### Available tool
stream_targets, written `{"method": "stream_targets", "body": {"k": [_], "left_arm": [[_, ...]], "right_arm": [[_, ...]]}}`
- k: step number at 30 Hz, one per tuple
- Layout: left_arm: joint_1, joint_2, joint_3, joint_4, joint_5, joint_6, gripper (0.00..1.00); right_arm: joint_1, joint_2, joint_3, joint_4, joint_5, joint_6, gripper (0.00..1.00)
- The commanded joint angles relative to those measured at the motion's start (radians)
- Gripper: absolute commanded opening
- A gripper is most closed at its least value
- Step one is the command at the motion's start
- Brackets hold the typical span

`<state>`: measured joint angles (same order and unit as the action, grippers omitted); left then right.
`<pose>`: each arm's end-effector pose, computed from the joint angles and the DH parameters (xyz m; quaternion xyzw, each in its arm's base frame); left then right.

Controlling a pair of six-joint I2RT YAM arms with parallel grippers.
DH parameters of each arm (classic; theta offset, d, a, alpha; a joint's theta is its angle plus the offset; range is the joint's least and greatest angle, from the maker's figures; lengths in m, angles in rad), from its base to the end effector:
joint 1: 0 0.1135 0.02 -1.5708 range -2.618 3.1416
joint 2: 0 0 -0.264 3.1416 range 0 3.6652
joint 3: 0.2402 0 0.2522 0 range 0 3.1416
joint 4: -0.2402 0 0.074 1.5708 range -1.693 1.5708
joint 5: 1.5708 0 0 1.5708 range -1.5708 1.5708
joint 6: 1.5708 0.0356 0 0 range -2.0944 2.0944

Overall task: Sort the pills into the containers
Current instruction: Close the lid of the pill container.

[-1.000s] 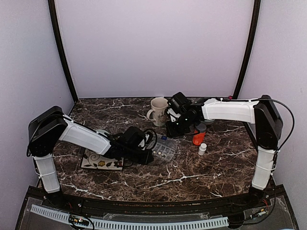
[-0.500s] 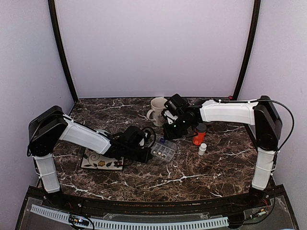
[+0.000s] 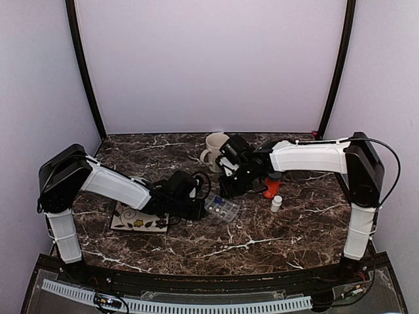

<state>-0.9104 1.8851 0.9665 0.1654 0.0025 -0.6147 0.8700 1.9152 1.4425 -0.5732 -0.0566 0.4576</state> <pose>0.2318 -0.2985 0.1313 0.1357 0.9075 -0.2754 0.2866 0.2625 0.3142 0.2091 -0.2048 0.9434 0.1813 0.1874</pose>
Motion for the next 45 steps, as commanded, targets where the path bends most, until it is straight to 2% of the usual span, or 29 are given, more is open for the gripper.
{"method": "stream_targets", "body": {"k": [1, 32, 45], "left_arm": [[0.011, 0.006, -0.008, -0.024, -0.019, -0.006, 0.0], [0.018, 0.002, -0.015, -0.024, -0.005, 0.001, 0.0], [0.017, -0.101, -0.062, -0.025, 0.029, 0.004, 0.0]], "right_arm": [[0.019, 0.0, -0.025, 0.015, -0.015, 0.016, 0.15], [0.08, 0.074, -0.088, 0.078, -0.064, 0.054, 0.15], [0.08, 0.091, -0.107, 0.081, -0.053, 0.059, 0.15]]}}
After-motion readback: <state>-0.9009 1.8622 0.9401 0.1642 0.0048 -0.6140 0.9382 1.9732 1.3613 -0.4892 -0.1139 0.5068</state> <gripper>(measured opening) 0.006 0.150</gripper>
